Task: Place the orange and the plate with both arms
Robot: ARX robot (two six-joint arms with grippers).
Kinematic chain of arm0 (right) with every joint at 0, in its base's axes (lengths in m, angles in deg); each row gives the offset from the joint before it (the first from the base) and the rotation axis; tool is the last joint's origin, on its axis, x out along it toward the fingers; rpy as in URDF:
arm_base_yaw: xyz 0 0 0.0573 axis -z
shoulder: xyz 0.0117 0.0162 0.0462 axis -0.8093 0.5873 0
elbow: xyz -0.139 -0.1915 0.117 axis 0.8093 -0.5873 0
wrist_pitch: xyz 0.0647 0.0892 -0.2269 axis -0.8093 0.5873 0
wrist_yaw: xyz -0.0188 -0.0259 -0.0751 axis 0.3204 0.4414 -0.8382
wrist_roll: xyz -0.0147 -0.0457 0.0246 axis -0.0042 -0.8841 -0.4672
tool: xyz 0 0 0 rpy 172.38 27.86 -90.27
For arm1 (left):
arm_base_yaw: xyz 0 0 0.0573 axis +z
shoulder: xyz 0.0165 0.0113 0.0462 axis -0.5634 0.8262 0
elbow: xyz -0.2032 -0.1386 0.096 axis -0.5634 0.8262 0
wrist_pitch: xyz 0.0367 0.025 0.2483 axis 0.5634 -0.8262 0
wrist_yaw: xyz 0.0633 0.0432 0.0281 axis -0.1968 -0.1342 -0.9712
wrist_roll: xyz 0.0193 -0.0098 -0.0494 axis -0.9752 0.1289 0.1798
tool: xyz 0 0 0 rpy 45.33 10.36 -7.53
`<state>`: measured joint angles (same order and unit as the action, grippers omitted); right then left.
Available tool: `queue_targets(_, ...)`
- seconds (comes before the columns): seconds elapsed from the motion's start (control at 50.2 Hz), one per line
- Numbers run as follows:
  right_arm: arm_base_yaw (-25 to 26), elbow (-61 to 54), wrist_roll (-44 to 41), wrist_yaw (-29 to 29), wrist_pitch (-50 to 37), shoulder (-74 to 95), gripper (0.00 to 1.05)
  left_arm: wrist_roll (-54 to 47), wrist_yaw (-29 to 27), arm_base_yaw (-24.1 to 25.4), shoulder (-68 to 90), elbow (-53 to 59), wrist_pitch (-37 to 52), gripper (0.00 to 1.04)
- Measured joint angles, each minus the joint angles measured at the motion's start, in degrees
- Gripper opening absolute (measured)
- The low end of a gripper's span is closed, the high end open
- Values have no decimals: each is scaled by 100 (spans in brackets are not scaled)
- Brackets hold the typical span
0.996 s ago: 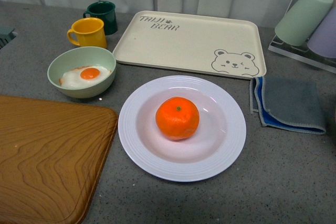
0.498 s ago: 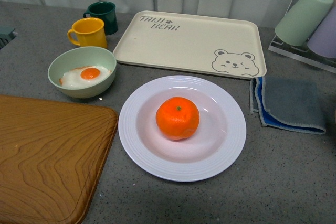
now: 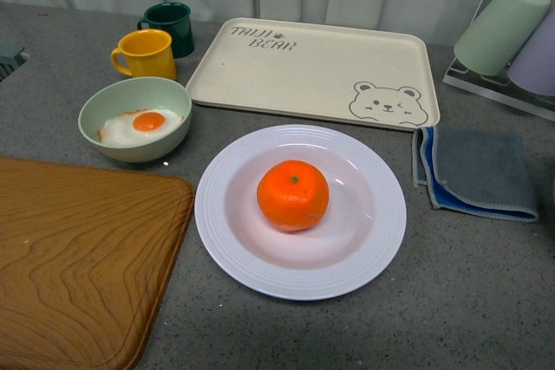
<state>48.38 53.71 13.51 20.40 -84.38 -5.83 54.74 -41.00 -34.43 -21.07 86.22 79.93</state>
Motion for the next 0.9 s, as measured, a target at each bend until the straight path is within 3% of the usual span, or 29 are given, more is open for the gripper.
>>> queue_targets(0.1,-256,422,380,328,-1075,1954,95,-2,2,0,-2,0,-2,98)
queue_targets(0.199,-420,850,909,636,-1460,3464,95,-2,0,0,-2,0,-2,98)
queue_targets(0.558,-619,2022,2953,2293,-1460,6876,95,-2,0,0,-2,0,-2,98)
queue_targets(0.697,-457,2518,3862,3272,-1561,8028,95,-2,0,0,-2,0,-2,98)
queue_targets(0.896,-216,2981,4555,4096,-1449,8863,95,-2,0,0,-2,0,-2,98)
